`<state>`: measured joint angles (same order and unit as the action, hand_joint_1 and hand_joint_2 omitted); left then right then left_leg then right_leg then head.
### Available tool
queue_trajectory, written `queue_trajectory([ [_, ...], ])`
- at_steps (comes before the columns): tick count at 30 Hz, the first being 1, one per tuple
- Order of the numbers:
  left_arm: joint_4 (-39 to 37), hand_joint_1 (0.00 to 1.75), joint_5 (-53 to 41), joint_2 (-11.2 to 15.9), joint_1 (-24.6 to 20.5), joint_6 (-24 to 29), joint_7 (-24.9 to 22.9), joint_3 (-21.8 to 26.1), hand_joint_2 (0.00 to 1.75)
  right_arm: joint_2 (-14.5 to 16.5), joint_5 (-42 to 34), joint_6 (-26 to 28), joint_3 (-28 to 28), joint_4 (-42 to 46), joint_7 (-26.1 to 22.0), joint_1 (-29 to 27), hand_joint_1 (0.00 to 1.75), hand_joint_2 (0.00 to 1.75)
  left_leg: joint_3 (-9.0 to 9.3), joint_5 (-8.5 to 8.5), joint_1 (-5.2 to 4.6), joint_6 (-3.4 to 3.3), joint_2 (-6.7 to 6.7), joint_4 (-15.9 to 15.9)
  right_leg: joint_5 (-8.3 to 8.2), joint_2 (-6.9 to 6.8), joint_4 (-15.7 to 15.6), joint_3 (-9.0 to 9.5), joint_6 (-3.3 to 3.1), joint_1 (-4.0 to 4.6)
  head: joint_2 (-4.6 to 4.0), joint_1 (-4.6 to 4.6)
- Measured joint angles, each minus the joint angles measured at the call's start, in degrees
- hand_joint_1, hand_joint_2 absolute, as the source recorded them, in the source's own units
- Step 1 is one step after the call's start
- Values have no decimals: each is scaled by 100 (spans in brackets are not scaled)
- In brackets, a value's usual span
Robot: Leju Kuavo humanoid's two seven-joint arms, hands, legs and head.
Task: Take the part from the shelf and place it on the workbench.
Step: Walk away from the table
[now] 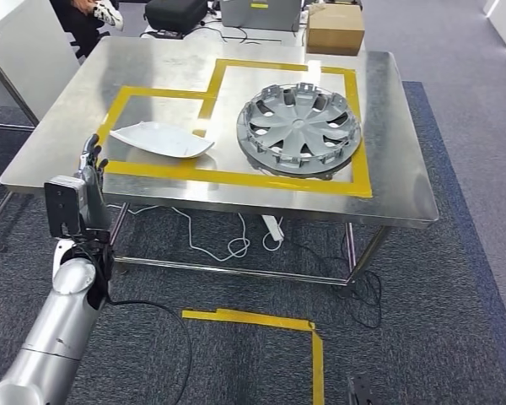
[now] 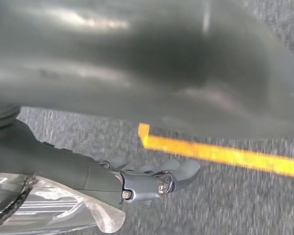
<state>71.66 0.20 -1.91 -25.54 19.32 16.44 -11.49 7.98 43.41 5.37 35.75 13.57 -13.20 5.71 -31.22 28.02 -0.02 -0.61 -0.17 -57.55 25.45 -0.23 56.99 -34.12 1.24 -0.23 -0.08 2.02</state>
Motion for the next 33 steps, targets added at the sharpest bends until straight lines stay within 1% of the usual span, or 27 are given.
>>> queue_trajectory([
  [1, -1, 0, 0, 3, -1, 0, 0, 1, 0, 0, -1, -1, -1, 0, -1, -2, 0, 0, -18, -28, 6, -38, 6, 4, 4, 2, 10, -28, 36, -7, 0, -3],
  [2, -1, 0, 0, 3, -6, 0, 0, 2, 0, 0, -1, -1, -1, 0, -1, -5, 0, 0, -36, -59, 15, -80, 12, 15, 66, 5, 68, -75, 67, -12, 1, 1],
  [3, -2, 0, 0, 1, -12, 0, 0, 3, 0, 0, -1, 1, -1, 0, -1, -8, 0, 0, -60, -94, 27, -124, 18, 29, 201, 8, 234, -163, 94, -17, 0, 13],
  [4, -2, 0, 0, -4, -15, 0, 0, 3, 0, 0, -1, 4, 0, 0, -1, -9, 0, 0, -91, -125, 33, -155, 23, 35, 399, 11, 522, -299, 113, -25, 0, 22],
  [6, -2, 0, 0, -14, -5, -1, 0, 3, 0, 0, -1, 8, -1, -1, -1, -11, 0, 0, -172, -180, 26, -182, 23, 31, 799, 12, 1309, -624, 141, -33, -1, 39],
  [7, -3, 0, 0, -15, 5, -2, 0, 3, 0, 0, -1, 9, -1, -1, 0, -15, 0, 0, -209, -206, 22, -181, 23, 29, 892, 12, 1583, -722, 147, -35, -1, 38],
  [8, -4, 0, 0, -16, 14, -2, 0, 2, 0, 0, -1, 9, -2, -1, 1, -19, 0, 0, -241, -229, 19, -177, 22, 27, 881, 12, 1650, -715, 146, -34, -1, 39],
  [9, -5, 0, 0, -17, 20, -2, 0, 3, 0, 0, -1, 10, -1, -2, 1, -23, 0, 0, -263, -248, 17, -168, 21, 26, 771, 12, 1474, -583, 136, -34, -1, 39],
  [11, -5, 0, 0, -17, 20, -2, 0, 3, 0, -1, -1, 14, -1, -1, 0, -16, 0, 0, -284, -277, 13, -139, 19, 24, 460, 13, 641, -72, 89, -29, 0, 40],
  [12, -5, 0, 0, -17, 14, -2, 0, 4, 0, -2, -1, 17, -1, -1, -2, -7, 0, 0, -296, -290, 3, -117, 18, 17, 362, 14, 265, 155, 61, -21, 0, 35],
  [13, -4, 0, 0, -17, 9, -2, 0, 4, 0, -3, -1, 19, -1, -1, -2, 1, 0, 0, -311, -307, -5, -88, 18, 11, 316, 16, 21, 298, 35, -11, -1, 33],
  [14, -5, 0, 0, -18, 7, -2, 0, 4, 0, -4, -1, 20, -1, -1, -2, 5, 0, 0, -327, -326, -9, -57, 19, 7, 321, 17, -65, 344, 12, 1, -1, 31],
  [16, -5, 0, 0, -19, 8, -3, 0, 3, 0, -5, -1, 21, 0, -2, -1, -5, 0, 0, -352, -350, -2, 11, 18, 1, 270, 13, -78, 338, -46, 1, 0, 32],
  [17, -5, 0, 0, -18, 8, -3, 0, 3, 0, -5, -1, 21, 1, -2, -1, -8, 0, 0, -370, -312, 6, 45, 15, -37, 239, 8, -92, 331, -83, -8, 0, 29],
  [18, -4, 0, 0, -16, 5, -3, 0, 4, 0, -5, 0, 21, 1, -2, -1, -7, 0, 0, -422, -205, 12, 80, 11, -164, 207, 3, -109, 322, -120, -19, 0, 20],
  [19, -4, 0, 0, -13, 2, -2, 0, 5, 0, -5, 0, 21, 1, -1, -1, -4, 0, 0, -520, -28, 20, 113, 8, -414, 178, -3, -122, 308, -152, -30, -1, 11],
  [21, -7, 0, 0, -7, 14, -2, 0, 5, 0, -5, 0, 19, 1, -1, -1, -5, 0, 0, -818, 397, 33, 166, 7, -1191, 149, -5, -112, 254, -177, -27, -1, -4],
  [22, -9, 0, 0, -4, 28, -1, 0, 5, 0, -4, -1, 18, 1, -2, -1, -9, 0, 0, -933, 527, 38, 181, 7, -1515, 137, -5, -101, 224, -178, -26, -1, -4],
  [23, -11, 0, 0, -3, 40, -1, 0, 4, 0, -4, -1, 17, 1, -2, -1, -13, 0, 0, -962, 554, 41, 186, 7, -1660, 127, -4, -89, 196, -175, -26, -1, -5],
  [24, -13, 0, 0, -3, 44, -1, 0, 4, 0, -4, -1, 16, 1, -2, -1, -16, 0, 0, -874, 466, 42, 181, 8, -1559, 120, -2, -73, 173, -170, -27, 0, -6],
  [26, -15, 0, 0, -2, 34, 0, 0, 4, 0, -4, 1, 16, 1, -2, -1, -18, 0, 0, -452, 132, 42, 144, 8, -824, 113, 3, -42, 148, -155, -26, 0, -7],
  [27, -15, 0, 0, -2, 22, 0, 0, 4, 0, -4, 1, 15, 1, -2, -1, -15, 0, 0, -247, 14, 33, 116, 8, -433, 111, 4, -22, 131, -138, -14, 0, -6],
  [28, -15, 0, 0, -2, 14, -1, 0, 4, 0, -4, 1, 15, 1, -2, -1, -11, 0, 0, -122, -48, 23, 88, 6, -173, 103, 4, -8, 109, -113, -5, 0, -1],
  [29, -15, 0, 0, -2, 10, -1, 1, 4, 0, -4, 0, 14, 1, -2, -1, -9, 0, 0, -75, -56, 11, 59, 4, -48, 92, 3, 1, 85, -84, 2, 0, -1],
  [31, -15, 0, 0, 2, 12, -1, 1, 4, 0, -5, 1, 10, -1, -2, -1, -7, 0, 0, -98, -77, 4, -5, 2, -22, 67, 3, 1, 50, -19, 3, 0, 2],
  [32, -15, 0, 0, 3, 10, 1, 1, 5, 0, -5, 2, 9, -1, -2, -1, -10, 0, 0, -105, -104, 13, -47, 8, -5, 95, 6, 24, 22, 8, -2, 0, 1],
  [33, -15, 0, -1, 3, 5, 5, 1, 5, 0, -6, 5, 11, -2, -2, -1, -12, 0, 0, -113, -134, 24, -90, 13, 13, 187, 9, 126, -35, 35, -5, 0, 11],
])
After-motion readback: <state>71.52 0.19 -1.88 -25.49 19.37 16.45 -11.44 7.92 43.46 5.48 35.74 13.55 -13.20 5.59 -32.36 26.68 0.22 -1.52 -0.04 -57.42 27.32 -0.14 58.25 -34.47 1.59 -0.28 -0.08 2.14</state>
